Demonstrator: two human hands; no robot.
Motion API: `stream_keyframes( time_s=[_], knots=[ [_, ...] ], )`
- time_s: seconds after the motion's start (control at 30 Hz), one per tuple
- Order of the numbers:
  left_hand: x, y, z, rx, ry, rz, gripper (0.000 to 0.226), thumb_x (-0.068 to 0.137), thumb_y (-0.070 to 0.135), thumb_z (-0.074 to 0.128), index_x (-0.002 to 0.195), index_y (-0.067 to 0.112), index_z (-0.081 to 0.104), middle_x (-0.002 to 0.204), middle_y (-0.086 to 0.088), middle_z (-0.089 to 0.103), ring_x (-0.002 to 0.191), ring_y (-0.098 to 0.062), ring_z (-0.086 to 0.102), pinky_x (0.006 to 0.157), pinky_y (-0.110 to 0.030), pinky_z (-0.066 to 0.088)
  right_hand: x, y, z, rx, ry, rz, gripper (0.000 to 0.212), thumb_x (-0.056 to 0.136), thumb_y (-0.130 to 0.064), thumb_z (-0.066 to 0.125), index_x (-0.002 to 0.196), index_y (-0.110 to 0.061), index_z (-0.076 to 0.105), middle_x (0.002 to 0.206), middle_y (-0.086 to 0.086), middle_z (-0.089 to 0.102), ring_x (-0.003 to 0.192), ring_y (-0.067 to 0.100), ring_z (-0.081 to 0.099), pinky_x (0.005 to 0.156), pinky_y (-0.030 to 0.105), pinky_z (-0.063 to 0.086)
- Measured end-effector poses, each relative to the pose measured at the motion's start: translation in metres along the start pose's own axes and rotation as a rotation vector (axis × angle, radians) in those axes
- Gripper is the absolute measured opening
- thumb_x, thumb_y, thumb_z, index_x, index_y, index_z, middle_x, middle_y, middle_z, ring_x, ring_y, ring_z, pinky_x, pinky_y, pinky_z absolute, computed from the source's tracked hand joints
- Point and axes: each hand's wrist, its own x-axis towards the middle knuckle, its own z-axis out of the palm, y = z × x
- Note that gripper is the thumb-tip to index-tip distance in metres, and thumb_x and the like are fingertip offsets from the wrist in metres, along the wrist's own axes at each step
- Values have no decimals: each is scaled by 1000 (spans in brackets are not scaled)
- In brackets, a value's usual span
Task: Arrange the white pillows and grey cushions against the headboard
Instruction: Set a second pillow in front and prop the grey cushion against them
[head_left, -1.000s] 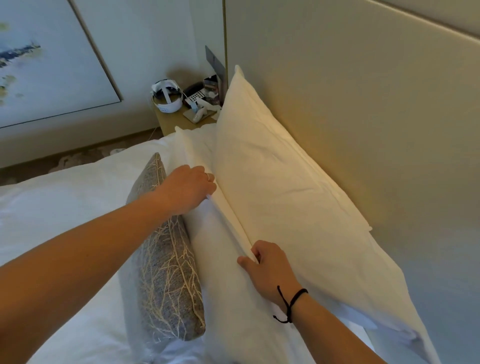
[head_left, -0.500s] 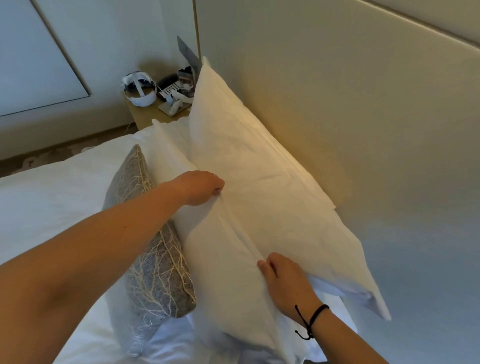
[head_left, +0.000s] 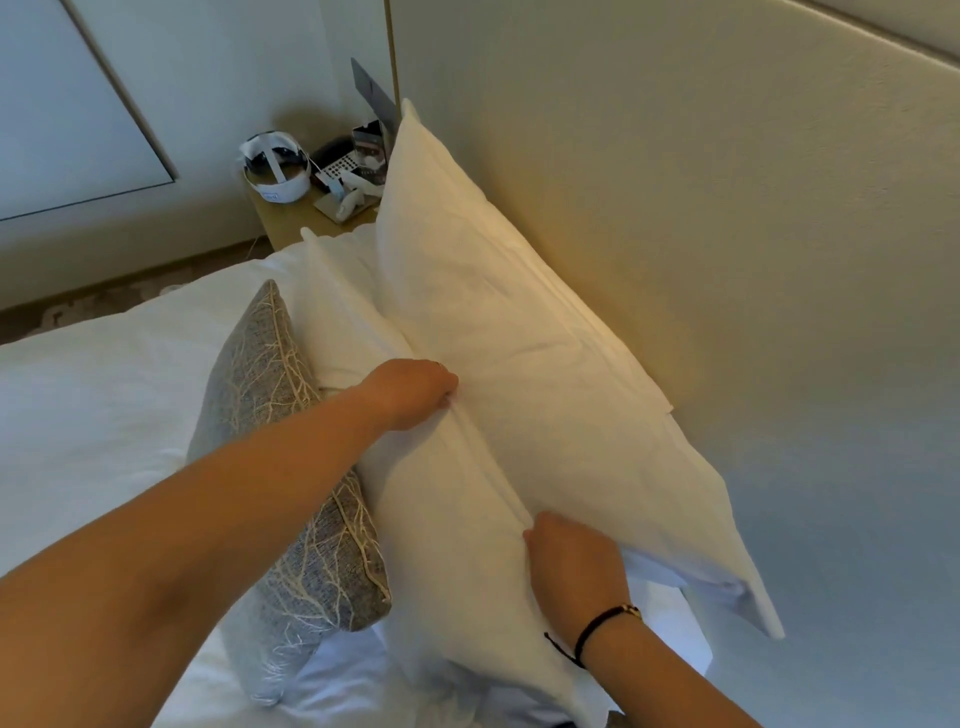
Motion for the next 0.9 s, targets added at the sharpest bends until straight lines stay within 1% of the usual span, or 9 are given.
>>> stream_keyframes(
  time_s=[0.1, 0.2, 0.3, 0.4, 0.47, 0.57, 0.7, 0.77, 0.9],
  knots=[
    [6, 8, 22, 21, 21, -48, 20, 98, 23, 44, 106, 19, 62, 109, -4, 63, 100, -26, 60, 78, -36, 45, 8, -13, 11, -32, -83, 4, 51, 18, 0, 89, 36, -20, 45, 29, -3, 42, 21, 12, 40, 31, 11, 23],
    [9, 4, 31, 84, 38, -44, 20, 98, 24, 45, 105, 19, 63, 107, -4, 64, 99, -27, 61, 75, -36, 47, 15, -25, 10, -100, -212, -12, 43, 37, -7, 87, 49, -21, 48, 40, 0, 55, 32, 12, 52, 39, 17, 21],
    [11, -9, 27, 153, 73, 0, 22, 97, 27, 46, 108, 22, 64, 106, -2, 63, 98, -25, 62, 73, -36, 46, 25, -29, 9, -90, -118, -76, 45, 19, -9, 89, 42, -19, 51, 35, -2, 45, 25, 12, 42, 40, 15, 14],
    [12, -30, 20, 236, 116, 17, 24, 95, 31, 45, 105, 22, 64, 102, -1, 63, 96, -24, 62, 70, -35, 43, 47, -37, 1, -113, -56, -173, 32, 51, -4, 80, 71, -15, 59, 67, 5, 58, 51, 20, 56, 44, 26, 23],
    [13, -47, 17, 300, 121, 29, 23, 95, 30, 43, 105, 21, 62, 102, -1, 61, 95, -24, 61, 65, -33, 38, 70, -46, 3, -12, -48, -244, 24, 80, -1, 54, 99, -15, 51, 98, 8, 55, 81, 27, 56, 54, 34, 26],
    [13, -72, 11, 311, 105, 59, 26, 97, 33, 41, 112, 23, 60, 105, 0, 58, 96, -23, 58, 65, -34, 39, 103, -61, 9, 180, -85, -189, 16, 95, -17, 42, 111, -17, 43, 107, 7, 53, 90, 27, 54, 62, 33, 34],
    [13, -94, 12, 307, 13, 72, 24, 99, 33, 42, 117, 24, 55, 116, 4, 58, 99, -22, 52, 69, -37, 47, 131, -78, 24, 390, -316, -4, 47, 99, -46, 36, 137, -19, 31, 119, 13, 55, 100, 30, 57, 72, 33, 42],
    [13, -98, 14, 288, -23, 68, 22, 98, 33, 44, 116, 24, 52, 114, 4, 58, 99, -21, 50, 68, -38, 47, 130, -86, 34, 473, -449, 75, 68, 94, -60, 34, 148, -25, 15, 136, 16, 46, 116, 32, 52, 89, 37, 45],
    [13, -106, 18, 269, -31, 89, 20, 97, 34, 44, 115, 25, 51, 112, 3, 58, 98, -21, 52, 69, -38, 48, 124, -95, 40, 520, -564, 134, 91, 79, -78, 39, 149, -33, 1, 149, 12, 30, 134, 33, 33, 107, 46, 35]
  ],
)
